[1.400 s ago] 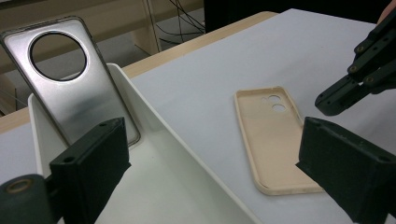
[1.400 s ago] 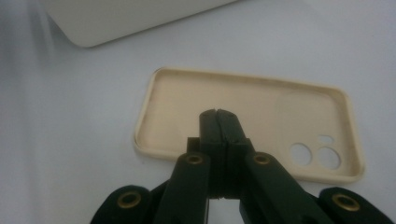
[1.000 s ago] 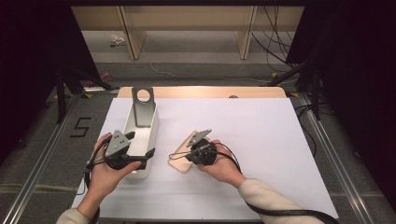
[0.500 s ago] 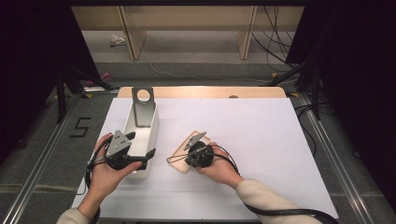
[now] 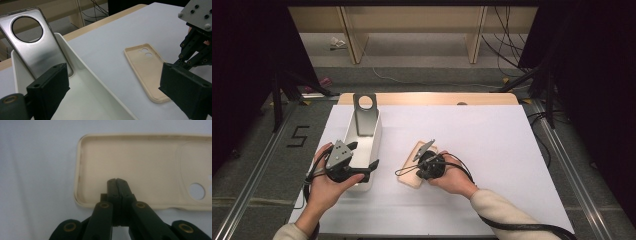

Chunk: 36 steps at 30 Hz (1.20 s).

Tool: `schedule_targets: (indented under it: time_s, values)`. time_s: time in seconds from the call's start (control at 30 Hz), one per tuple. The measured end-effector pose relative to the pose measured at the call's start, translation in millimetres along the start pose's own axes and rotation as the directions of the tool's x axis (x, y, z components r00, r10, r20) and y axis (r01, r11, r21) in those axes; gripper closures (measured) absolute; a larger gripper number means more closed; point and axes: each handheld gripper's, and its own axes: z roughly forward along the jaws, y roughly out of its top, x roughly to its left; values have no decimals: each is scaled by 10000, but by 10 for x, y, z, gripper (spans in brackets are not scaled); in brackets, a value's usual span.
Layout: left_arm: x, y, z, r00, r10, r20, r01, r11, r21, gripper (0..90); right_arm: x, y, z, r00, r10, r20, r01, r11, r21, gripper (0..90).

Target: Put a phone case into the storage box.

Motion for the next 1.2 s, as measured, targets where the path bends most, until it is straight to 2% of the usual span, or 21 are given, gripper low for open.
schedule_targets:
  time_s: [0.43,1.2]
  values:
    - [-21,7,6,10000,68,30,-68,10000,-4,80,-71,-101,-78,9999,59,128,-63,9994,331,900]
    - [-61,13,26,9997,207,125,-208,9998,67,80,-164,-202,-138,9994,213,275,-227,9984,520,900]
